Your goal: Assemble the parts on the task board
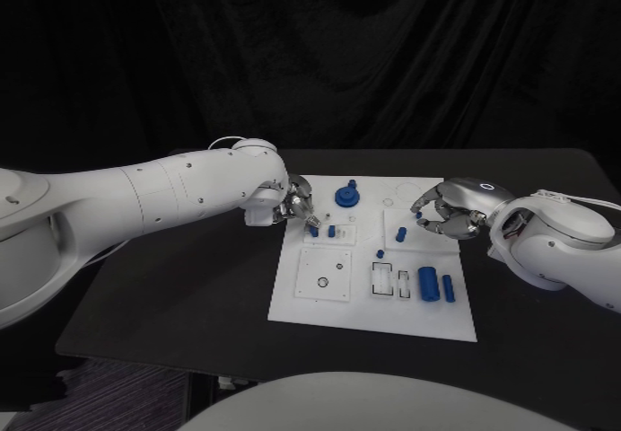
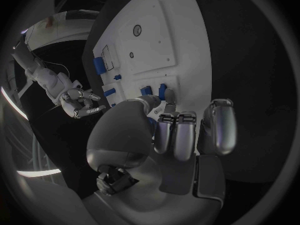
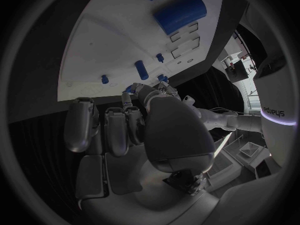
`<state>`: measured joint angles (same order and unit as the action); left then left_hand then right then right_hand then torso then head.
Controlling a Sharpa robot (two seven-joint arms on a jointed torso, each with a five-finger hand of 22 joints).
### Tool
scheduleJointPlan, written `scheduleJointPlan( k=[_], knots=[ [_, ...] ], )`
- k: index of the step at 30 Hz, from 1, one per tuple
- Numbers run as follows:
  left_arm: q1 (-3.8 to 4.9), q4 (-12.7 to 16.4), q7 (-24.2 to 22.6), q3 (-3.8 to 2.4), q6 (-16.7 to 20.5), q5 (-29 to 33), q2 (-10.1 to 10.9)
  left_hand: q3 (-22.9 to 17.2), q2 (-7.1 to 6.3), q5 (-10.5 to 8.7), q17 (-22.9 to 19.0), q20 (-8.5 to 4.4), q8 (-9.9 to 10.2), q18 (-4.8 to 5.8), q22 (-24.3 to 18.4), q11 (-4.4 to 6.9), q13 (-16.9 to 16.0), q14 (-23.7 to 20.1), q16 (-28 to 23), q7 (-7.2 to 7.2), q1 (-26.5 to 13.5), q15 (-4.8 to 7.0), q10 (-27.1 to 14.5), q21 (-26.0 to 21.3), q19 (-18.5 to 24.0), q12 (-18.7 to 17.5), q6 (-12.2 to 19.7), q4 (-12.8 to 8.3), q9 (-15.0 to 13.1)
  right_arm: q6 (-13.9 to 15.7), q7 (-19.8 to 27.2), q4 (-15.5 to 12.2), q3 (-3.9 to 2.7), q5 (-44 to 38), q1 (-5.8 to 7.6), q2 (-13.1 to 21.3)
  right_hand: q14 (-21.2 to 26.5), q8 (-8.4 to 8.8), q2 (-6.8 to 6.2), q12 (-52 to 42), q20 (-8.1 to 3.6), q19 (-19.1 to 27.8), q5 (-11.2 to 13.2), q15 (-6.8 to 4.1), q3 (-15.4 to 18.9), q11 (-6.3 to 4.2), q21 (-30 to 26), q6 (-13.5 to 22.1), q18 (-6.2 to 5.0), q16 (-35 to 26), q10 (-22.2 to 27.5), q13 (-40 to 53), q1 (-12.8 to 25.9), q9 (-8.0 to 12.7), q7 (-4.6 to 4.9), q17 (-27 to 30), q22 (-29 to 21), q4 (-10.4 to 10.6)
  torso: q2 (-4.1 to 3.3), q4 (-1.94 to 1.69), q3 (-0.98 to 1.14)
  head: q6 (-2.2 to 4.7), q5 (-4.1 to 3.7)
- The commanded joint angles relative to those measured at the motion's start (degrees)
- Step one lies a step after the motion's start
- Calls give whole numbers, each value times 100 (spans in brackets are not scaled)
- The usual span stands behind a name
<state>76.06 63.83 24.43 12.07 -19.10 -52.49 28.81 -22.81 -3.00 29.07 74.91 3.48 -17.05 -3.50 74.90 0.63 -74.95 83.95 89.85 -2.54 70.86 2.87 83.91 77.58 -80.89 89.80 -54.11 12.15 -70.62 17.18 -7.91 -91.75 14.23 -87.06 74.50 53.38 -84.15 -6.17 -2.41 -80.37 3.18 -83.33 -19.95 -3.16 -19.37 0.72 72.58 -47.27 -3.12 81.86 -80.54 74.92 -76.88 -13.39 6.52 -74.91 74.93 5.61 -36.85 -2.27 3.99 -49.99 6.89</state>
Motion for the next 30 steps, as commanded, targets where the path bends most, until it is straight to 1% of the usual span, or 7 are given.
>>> scheduleJointPlan(
  k=[1, 8, 15, 17, 18, 26, 30],
  knots=[
    [-24, 69, -158, 5, 194, 22, 27, -269, -96, -52, 1509, -34, 40, 24, 1079, 49, -1505, 605, 15, 9, -34, 47, 609, 20, 4, 20, -67, -132, -43, -31, -135, 9, -4, -9, -11, -2, -211, -22, 41, 40, 3, 79, -35, 13, -37, 5, -150, -52, -107, -75, 58, 360, 15, 13, 17, -134, 951, 0, -2, -2, 4, -1, -7],
    [-24, 225, -365, 6, 603, 22, 132, -685, -206, -92, 1509, -38, 36, 20, 1073, 55, -1505, 605, 15, 8, -179, 53, 609, 5, 19, 20, -132, -356, -129, -30, -162, 27, -4, 3, -11, 0, -193, -25, 39, 59, 5, 106, -41, 17, -43, 10, -209, -57, -118, -105, 78, 340, 14, 18, 22, -92, 933, -3, -3, -2, 1, -1, 4],
    [-24, 456, -425, 6, 1241, 22, 293, -791, -197, -126, 1509, -40, 30, 19, 1071, 55, -1505, 605, 15, 6, -242, 55, 609, 3, 21, 20, -154, -390, -157, -25, -165, 40, -4, 107, -11, 1, -178, -25, 37, 71, 8, 125, -46, 20, -50, 14, -253, -58, -127, -130, 91, 328, 12, 23, 25, -59, 921, -7, -5, -2, 0, -1, -5],
    [-24, 567, -442, 6, 1477, 22, 372, -796, -196, -125, 1509, -40, 30, 18, 1070, 56, -1505, 605, 15, 6, -244, 55, 609, -1, 24, 20, -154, -391, -159, -20, -165, 40, -4, 118, -11, 9, -175, -25, 36, 74, 8, 132, -48, 21, -51, 15, -268, -58, -130, -135, 95, 325, 12, 25, 27, -52, 916, -8, -5, -3, 0, -1, -8],
    [-24, 675, -460, 6, 1689, 14, 448, -804, -195, -126, 1509, -40, 29, 19, 1071, 56, -1505, 605, 15, 6, -247, 55, 609, 1, 22, 20, -154, -395, -162, -15, -164, 39, -4, 125, -11, 17, -175, -25, 36, 74, 8, 132, -48, 21, -51, 15, -268, -58, -130, -135, 95, 325, 12, 25, 27, -52, 916, -8, -4, -3, 0, -1, -10],
    [-34, 1131, -570, 7, 2405, -448, 793, -849, -232, -133, 1509, -42, 16, 19, 1071, 56, -1505, 605, 15, 8, -314, 58, 609, 4, 17, 20, -164, -414, -197, 5, -159, 28, -4, 136, -11, 42, -167, -24, 26, 90, 11, 141, -49, 25, -51, 19, -283, -56, -132, -146, 111, 308, 16, 30, 30, -39, 912, -9, -5, -3, 1, -1, -1],
    [-119, 1416, -581, 7, 2869, -890, 1003, -870, -242, -147, 1509, -44, 8, 20, 1073, 60, -1505, 605, 15, 14, -350, 60, 609, 11, 9, 20, -178, -416, -212, -4, -155, 22, -3, 137, -11, 42, -167, -24, 26, 90, 11, 141, -49, 25, -51, 19, -283, -56, -132, -146, 111, 308, 16, 30, 30, -39, 912, -9, -6, -3, 1, -1, 1]
  ],
)
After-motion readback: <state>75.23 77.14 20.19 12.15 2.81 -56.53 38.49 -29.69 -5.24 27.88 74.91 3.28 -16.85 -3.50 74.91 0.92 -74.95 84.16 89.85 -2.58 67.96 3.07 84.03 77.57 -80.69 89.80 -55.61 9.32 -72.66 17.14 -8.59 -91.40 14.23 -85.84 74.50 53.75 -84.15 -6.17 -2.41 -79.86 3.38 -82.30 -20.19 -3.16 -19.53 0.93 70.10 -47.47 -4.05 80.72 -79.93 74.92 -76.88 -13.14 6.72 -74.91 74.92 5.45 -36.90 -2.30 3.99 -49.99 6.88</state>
